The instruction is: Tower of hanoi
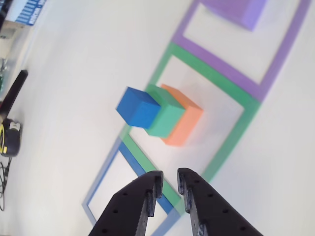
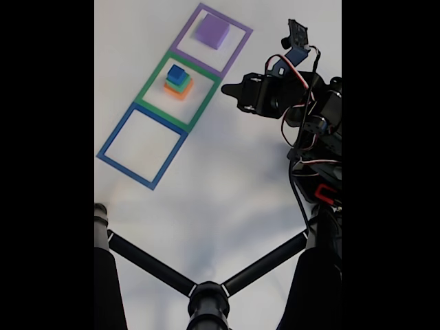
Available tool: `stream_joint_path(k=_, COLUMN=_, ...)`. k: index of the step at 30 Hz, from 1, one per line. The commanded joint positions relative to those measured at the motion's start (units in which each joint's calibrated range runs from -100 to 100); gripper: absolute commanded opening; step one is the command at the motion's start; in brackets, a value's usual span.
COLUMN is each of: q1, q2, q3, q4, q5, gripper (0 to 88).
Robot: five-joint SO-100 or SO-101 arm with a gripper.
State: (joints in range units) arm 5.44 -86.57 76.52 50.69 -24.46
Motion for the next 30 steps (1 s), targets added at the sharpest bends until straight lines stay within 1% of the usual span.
stream_joint_path(k=1, q1=3.75, q2=3.95, q3=-10.32, q4=-0.23, q5=32.0, gripper=0.0)
stream_joint_path(k=3, q1=4.74, q2=5.64, q3=-13.41, q4=0.34, q5=38.8, gripper=0.1)
stream_joint_path(k=4, q1=5.12, q2=6.36, q3=-14.59, q4=0.66, q5=43.03, gripper=1.1)
stream_joint_path(k=5, q1=5.5, q2=7.08, q3=-16.04, q4=1.47, q5=48.54, gripper=2.2)
stream_joint_path(k=8, q1=6.49, q2=8.76, q3=-21.04, q4=5.2, q5=61.04, gripper=4.5)
stream_joint_path(k=9, q1=6.8, q2=9.24, q3=-23.04, q4=7.22, q5=67.48, gripper=5.6)
stream_joint_path(k=11, q1=7.33, q2=10.36, q3=-27.13, q4=11.43, q5=78.32, gripper=7.9)
stream_joint_path(k=12, q1=7.56, q2=11.09, q3=-29.31, q4=13.94, q5=84.57, gripper=9.4)
stream_joint_path(k=13, q1=7.71, q2=11.89, q3=-31.85, q4=17.98, q5=97.81, gripper=13.1)
stream_joint_path(k=15, q1=8.47, q2=13.49, q3=-36.85, q4=24.05, q5=110.86, gripper=18.6)
stream_joint_path(k=16, q1=9.08, q2=14.53, q3=-40.49, q4=27.53, q5=115.45, gripper=20.1)
stream_joint_path(k=17, q1=9.54, q2=15.49, q3=-43.67, q4=30.29, q5=117.84, gripper=20.3)
stream_joint_path(k=18, q1=9.77, q2=16.45, q3=-46.94, q4=32.47, q5=117.11, gripper=20.1)
stream_joint_path(k=21, q1=11.14, q2=18.06, q3=-53.39, q4=36.92, q5=118.95, gripper=21.3)
stream_joint_path(k=22, q1=11.98, q2=18.38, q3=-54.75, q4=38.22, q5=121.52, gripper=21.4)
stream_joint_path(k=24, q1=13.58, q2=18.7, q3=-56.39, q4=39.68, q5=124.46, gripper=22.2)
stream_joint_path(k=29, q1=17.39, q2=18.7, q3=-55.93, q4=39.43, q5=124.46, gripper=25.3)
stream_joint_path(k=30, q1=18.23, q2=18.62, q3=-55.21, q4=39.27, q5=124.46, gripper=24.5)
